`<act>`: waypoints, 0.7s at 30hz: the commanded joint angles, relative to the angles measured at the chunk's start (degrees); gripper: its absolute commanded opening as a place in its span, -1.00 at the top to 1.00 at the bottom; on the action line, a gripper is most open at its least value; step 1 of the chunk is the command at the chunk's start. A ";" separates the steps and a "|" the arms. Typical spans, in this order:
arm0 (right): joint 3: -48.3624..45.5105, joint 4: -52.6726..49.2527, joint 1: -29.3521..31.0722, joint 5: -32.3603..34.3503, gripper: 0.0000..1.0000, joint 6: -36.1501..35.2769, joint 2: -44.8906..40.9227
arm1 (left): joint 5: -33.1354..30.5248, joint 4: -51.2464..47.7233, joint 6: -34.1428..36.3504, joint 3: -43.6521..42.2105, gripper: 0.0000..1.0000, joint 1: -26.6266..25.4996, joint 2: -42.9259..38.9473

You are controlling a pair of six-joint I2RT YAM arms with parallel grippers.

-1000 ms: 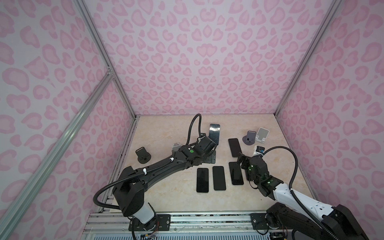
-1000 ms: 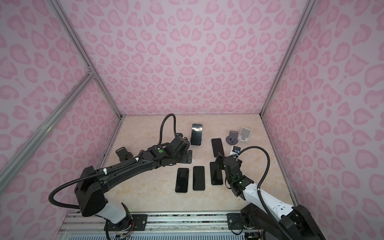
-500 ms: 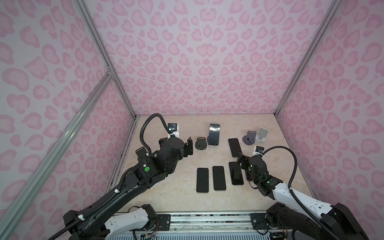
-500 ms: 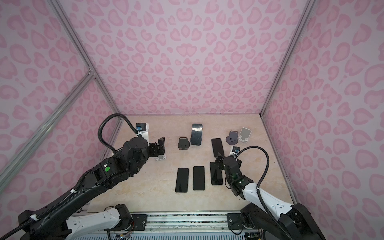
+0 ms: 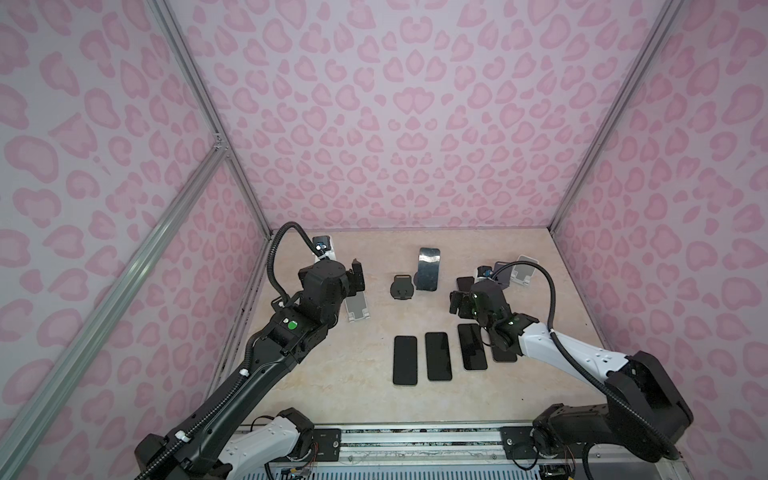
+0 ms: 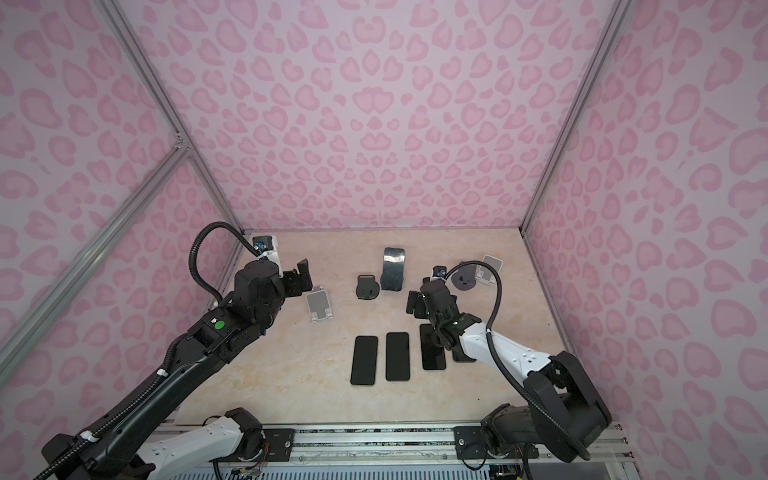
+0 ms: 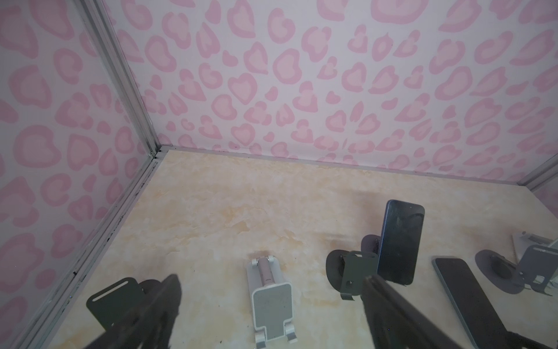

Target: Remove the phone from the phone stand

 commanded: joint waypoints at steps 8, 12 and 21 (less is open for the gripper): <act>10.29 -9.78 0.69 -1.96 -0.91 -1.50 9.46 | 4.14 2.28 -0.81 -0.35 -0.93 0.23 0.33; 11.60 -10.31 0.96 -3.64 -0.90 -0.42 10.57 | 3.78 2.32 -1.12 -0.29 -0.94 0.29 0.57; 12.81 -12.39 2.54 -3.22 -0.92 -1.01 9.14 | 5.13 1.96 -2.34 -0.47 -0.92 0.23 0.98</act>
